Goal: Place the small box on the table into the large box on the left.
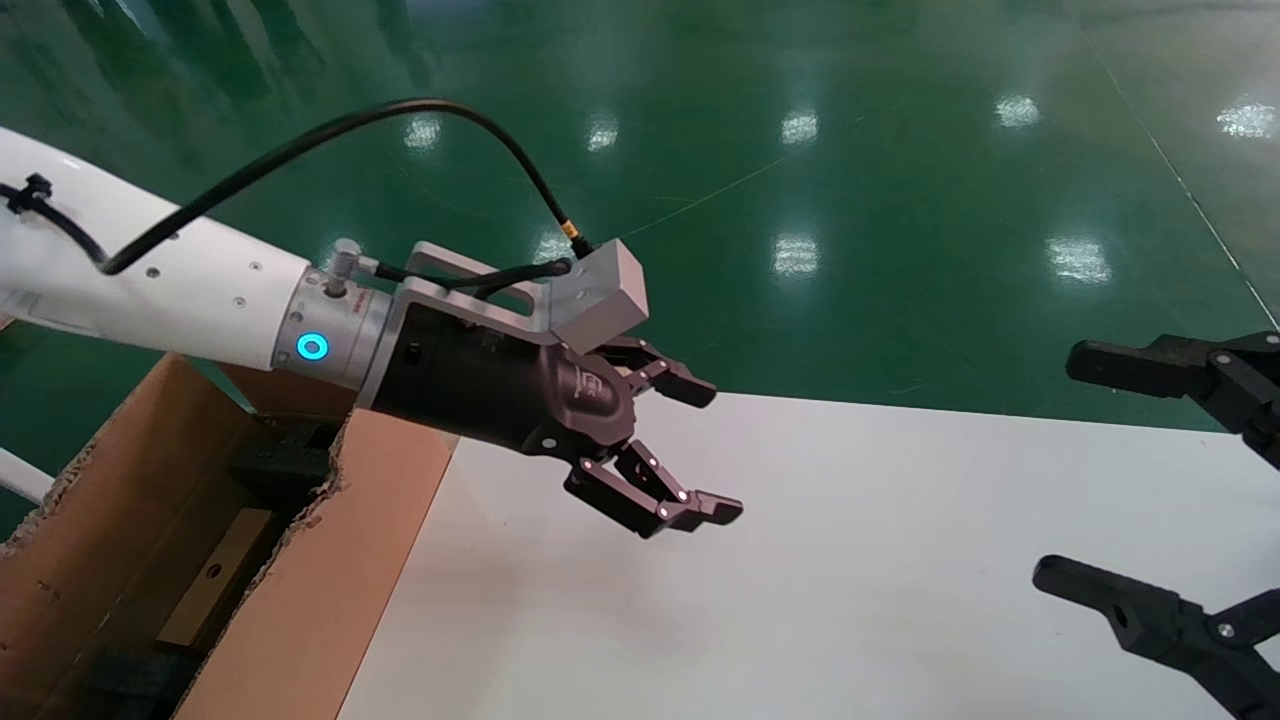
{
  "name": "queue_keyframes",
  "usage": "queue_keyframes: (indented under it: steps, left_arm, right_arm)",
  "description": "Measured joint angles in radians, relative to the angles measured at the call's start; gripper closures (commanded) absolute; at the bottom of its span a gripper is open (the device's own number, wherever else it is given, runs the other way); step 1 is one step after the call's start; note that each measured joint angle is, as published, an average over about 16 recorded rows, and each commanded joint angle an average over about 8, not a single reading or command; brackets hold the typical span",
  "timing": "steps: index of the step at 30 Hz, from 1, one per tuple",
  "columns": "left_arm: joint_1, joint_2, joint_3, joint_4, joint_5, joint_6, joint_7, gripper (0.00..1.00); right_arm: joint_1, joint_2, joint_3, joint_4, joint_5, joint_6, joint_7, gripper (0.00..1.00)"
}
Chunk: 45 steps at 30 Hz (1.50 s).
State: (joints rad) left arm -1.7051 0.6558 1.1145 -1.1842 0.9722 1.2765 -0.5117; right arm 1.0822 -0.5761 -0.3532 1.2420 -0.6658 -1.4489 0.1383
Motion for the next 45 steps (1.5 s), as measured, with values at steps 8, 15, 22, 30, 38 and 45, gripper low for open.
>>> queue_keyframes:
  steps: [8, 15, 22, 30, 38, 45]
  left_arm:
    - [0.165, -0.012, -0.219, -0.026, -0.063, 0.057, 0.085, 0.00]
    - [0.310, -0.022, -0.410, -0.049, -0.119, 0.108, 0.159, 0.00]
    - [0.454, -0.032, -0.601, -0.072, -0.174, 0.158, 0.233, 0.00]
    - [0.595, -0.042, -0.790, -0.094, -0.228, 0.206, 0.303, 0.00]
    - [0.659, -0.046, -0.875, -0.104, -0.253, 0.228, 0.331, 0.00]
    - [0.658, -0.047, -0.874, -0.104, -0.253, 0.228, 0.331, 0.00]
  right_arm:
    - [0.000, 0.000, 0.000, 0.000, 0.000, 0.000, 0.000, 0.00]
    - [0.000, 0.000, 0.000, 0.000, 0.000, 0.000, 0.000, 0.00]
    - [0.000, 0.000, 0.000, 0.000, 0.000, 0.000, 0.000, 0.00]
    - [0.000, 0.000, 0.000, 0.000, 0.000, 0.000, 0.000, 0.00]
    - [0.000, 0.000, 0.000, 0.000, 0.000, 0.000, 0.000, 0.00]
    - [0.000, 0.000, 0.000, 0.000, 0.000, 0.000, 0.000, 0.00]
